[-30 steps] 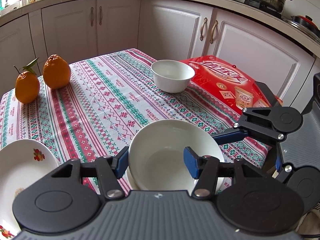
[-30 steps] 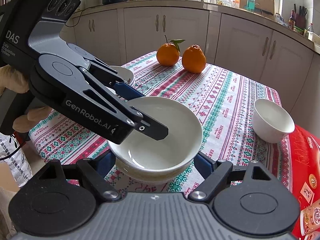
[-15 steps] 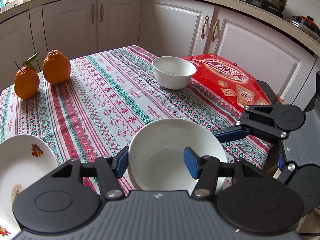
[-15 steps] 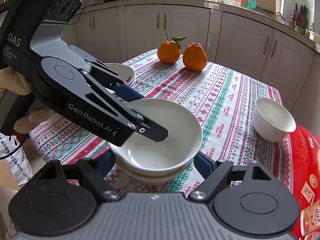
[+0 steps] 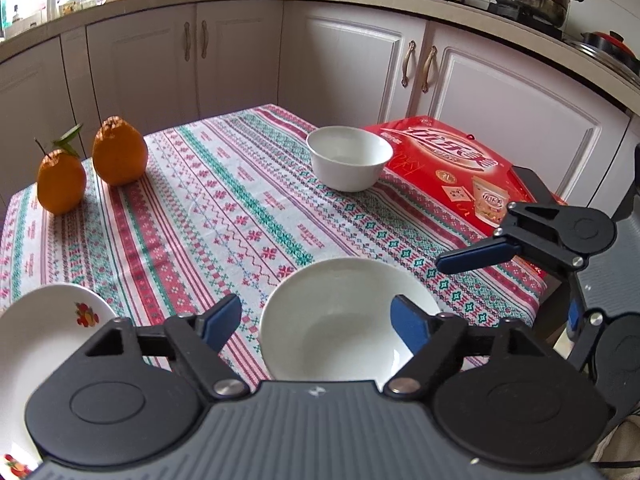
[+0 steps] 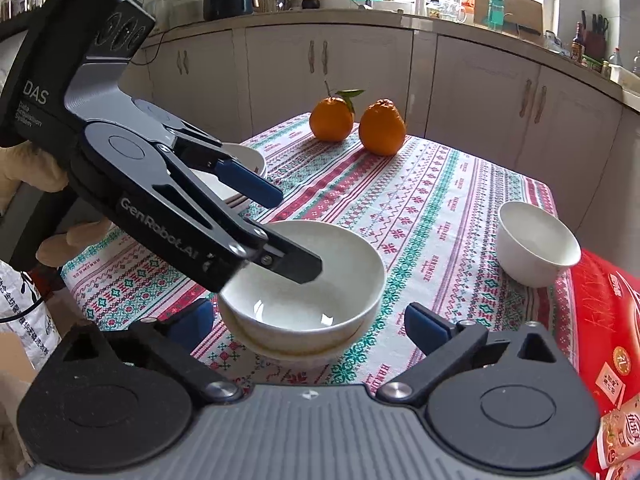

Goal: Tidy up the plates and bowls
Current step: 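Open the left tool and lift it away from the nested bowls, then move the left tool to the white bowl by the red box and grasp its rim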

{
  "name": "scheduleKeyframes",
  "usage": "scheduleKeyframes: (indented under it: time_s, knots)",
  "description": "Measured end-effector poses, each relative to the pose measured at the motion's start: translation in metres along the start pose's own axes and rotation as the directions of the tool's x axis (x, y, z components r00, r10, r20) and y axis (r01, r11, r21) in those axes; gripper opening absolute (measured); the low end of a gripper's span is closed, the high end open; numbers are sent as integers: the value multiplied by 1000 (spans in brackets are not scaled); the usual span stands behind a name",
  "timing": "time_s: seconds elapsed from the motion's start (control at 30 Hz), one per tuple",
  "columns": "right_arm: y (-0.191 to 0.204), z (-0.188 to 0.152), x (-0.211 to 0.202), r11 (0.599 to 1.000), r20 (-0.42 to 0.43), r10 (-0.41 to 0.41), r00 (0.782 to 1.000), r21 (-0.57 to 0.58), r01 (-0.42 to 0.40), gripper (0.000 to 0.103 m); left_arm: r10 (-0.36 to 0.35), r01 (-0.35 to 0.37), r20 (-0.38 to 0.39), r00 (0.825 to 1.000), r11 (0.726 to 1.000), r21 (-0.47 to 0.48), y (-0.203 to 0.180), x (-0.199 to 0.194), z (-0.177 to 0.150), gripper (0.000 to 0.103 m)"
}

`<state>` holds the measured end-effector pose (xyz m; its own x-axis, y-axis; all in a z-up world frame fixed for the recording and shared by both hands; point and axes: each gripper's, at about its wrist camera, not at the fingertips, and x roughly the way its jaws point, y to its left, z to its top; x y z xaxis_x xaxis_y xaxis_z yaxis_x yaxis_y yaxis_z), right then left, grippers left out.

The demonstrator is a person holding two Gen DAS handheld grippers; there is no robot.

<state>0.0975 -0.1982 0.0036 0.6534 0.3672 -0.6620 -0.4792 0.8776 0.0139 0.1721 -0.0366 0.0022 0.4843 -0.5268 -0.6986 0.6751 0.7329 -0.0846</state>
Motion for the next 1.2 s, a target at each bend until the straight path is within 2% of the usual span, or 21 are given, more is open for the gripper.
scheduleKeyframes:
  time_s: [0.33,0.47,0.6,0.9,1.0,1.1,1.2]
  knots:
    - [-18,-6,-21,998,33,-45,998,33,44,103,19,-20,17,1000,998,57,-7,-4,22,83]
    - [-33,-8,-30,996,55,-74,996,52,71,103,22,-23,24,999,997,76,-10,2,38,89]
    - [-57,-9,-34,990,64,-113,991,86,108,103,22,-24,21,1000,994,110,-16,13,56,89]
    - [-117,-11,-24,969,44,-212,976,141,204,103,-13,16,-19,1000,986,164,-20,63,96,89]
    - [-135,-9,-13,965,17,-220,975,153,215,103,-31,37,-38,999,986,163,-16,85,108,89]
    - [-153,-6,-1,965,-8,-191,982,183,189,103,-48,57,-53,997,985,165,-13,104,118,89]
    - [-164,-2,10,959,-13,-224,975,178,222,103,-54,65,-66,996,983,174,-10,124,128,89]
